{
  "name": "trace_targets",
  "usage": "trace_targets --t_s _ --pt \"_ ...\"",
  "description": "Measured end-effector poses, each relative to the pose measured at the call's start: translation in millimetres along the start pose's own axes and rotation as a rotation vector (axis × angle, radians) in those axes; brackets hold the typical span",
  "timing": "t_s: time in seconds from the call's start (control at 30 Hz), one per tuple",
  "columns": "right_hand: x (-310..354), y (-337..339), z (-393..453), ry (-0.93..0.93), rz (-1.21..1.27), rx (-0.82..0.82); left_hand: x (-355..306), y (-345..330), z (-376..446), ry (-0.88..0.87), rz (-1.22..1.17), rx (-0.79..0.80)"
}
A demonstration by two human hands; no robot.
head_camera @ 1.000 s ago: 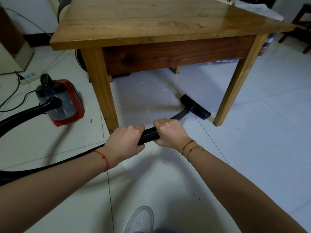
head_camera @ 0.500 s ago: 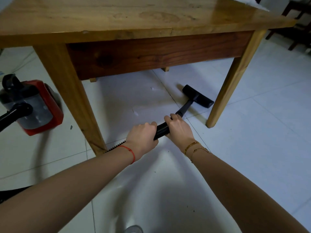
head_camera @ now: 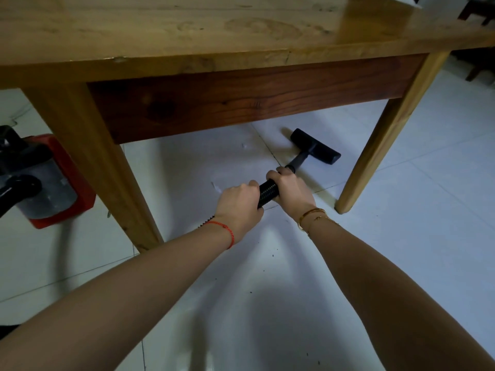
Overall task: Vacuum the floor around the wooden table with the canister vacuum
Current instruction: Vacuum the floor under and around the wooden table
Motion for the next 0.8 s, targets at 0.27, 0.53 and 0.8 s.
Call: trace_targets --t_s 0.27,0.53,0.8 --pt "64.9 -7.4 14.8 0.186 0.095 0.043 47.9 15.6 -28.8 0.127 -0.016 -0.015" --pt "112.9 -5.8 1.6 0.286 0.131 0.078 73.3 30.0 -68.1 0.175 -0.031 -0.036" --pt "135.7 8.1 -43.0 0.337 0.137 0.069 65.9 47.4 -121.5 0.177 0.006 -0.021"
Point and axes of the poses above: each hand's wrist, its own z-axis towards the middle knuckle, its own y-axis out of the back of the hand, x = y × z, the point moved 8 cm from there along z, towards the middle knuckle
